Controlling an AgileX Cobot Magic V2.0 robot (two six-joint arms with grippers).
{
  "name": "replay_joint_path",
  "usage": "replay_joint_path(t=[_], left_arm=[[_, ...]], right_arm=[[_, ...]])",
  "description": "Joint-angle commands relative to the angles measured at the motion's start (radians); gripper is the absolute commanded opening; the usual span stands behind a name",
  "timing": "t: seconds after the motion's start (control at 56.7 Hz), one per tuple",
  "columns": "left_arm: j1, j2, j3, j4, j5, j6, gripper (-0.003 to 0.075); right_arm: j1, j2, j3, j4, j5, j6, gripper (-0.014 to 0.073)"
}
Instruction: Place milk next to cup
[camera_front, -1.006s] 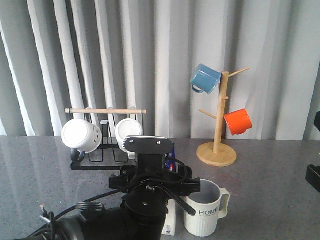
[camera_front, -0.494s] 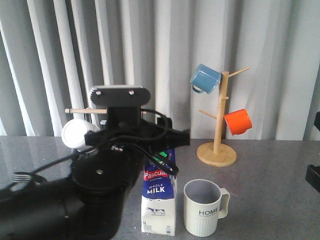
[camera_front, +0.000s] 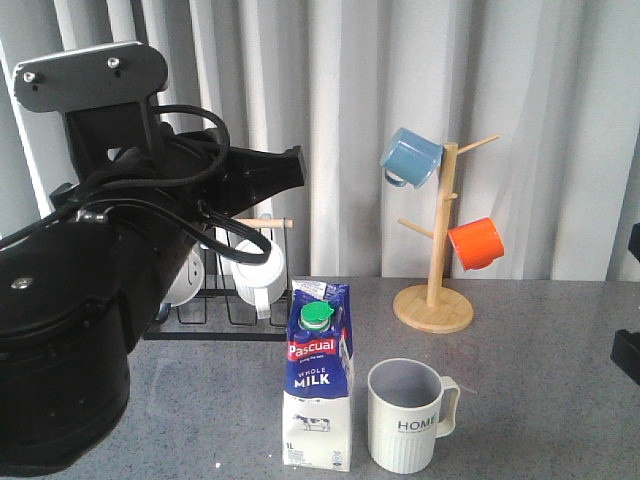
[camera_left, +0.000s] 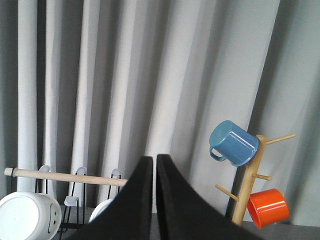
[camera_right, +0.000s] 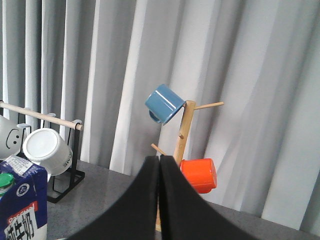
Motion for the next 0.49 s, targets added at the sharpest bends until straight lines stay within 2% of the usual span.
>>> replay_joint_path(t=[0.0,0.477], left_arm=[[-0.001,-0.035,-0.027,0.05,0.001,-0.001,-0.0007],[-0.007,-0.034,-0.027,0.049,0.005,-0.012,-0.0007]], right_arm=[[-0.008,-0.008,-0.03,-0.001,-0.075,-0.011,-0.0008],[-0.008,-0.008,-0.03,-0.001,-0.075,-0.011,-0.0008]])
